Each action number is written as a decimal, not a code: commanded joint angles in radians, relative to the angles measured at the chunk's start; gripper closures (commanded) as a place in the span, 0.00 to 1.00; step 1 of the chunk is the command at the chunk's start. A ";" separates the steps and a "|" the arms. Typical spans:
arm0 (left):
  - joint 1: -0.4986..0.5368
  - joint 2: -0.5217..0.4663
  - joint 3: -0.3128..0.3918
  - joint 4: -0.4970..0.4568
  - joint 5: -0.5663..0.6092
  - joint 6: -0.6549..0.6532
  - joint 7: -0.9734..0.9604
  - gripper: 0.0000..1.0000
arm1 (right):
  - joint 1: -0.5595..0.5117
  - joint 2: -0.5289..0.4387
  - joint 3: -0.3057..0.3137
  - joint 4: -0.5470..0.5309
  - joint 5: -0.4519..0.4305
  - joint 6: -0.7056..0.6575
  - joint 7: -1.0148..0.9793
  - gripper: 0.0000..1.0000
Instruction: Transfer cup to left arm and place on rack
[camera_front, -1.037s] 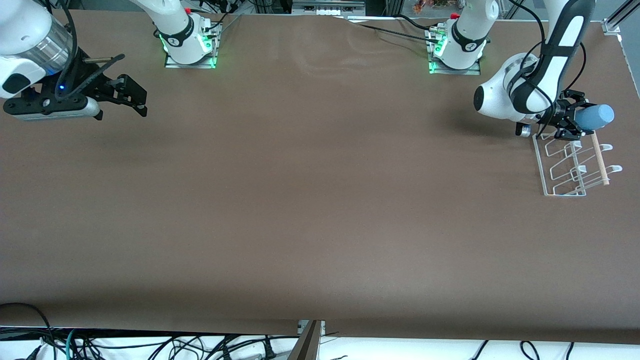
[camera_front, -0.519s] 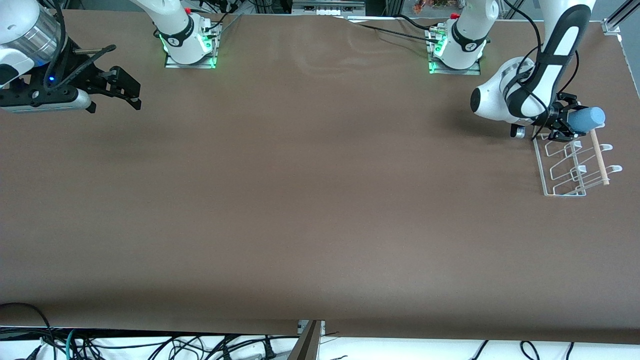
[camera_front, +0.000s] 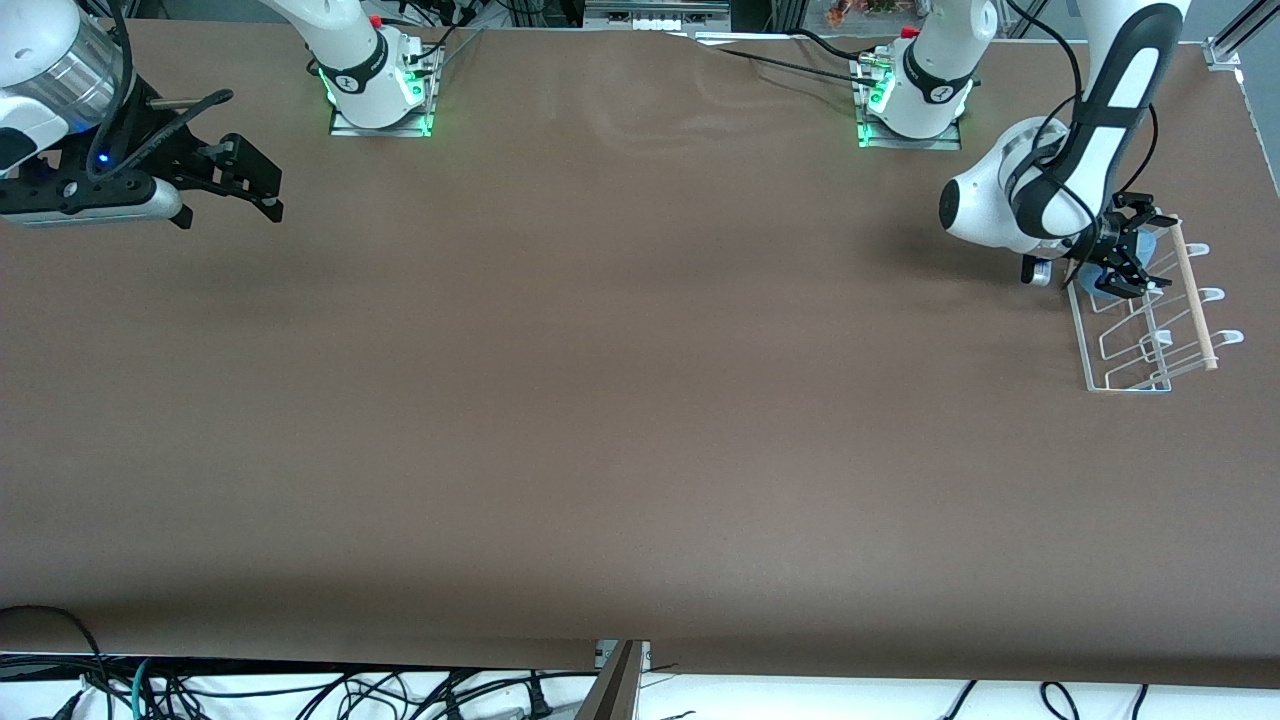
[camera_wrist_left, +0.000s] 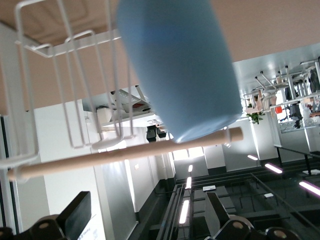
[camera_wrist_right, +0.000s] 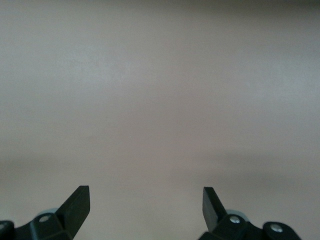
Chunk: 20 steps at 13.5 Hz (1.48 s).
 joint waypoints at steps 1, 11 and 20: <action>-0.008 -0.043 -0.049 0.116 -0.164 -0.012 0.069 0.00 | -0.012 -0.001 0.012 0.012 0.001 0.011 -0.009 0.01; -0.100 -0.032 -0.054 0.579 -0.583 -0.042 0.116 0.00 | -0.025 0.073 0.006 0.004 -0.007 0.084 -0.040 0.01; -0.113 -0.014 -0.042 1.019 -1.171 -0.087 -0.004 0.00 | -0.035 0.006 -0.060 -0.046 -0.013 -0.070 -0.109 0.01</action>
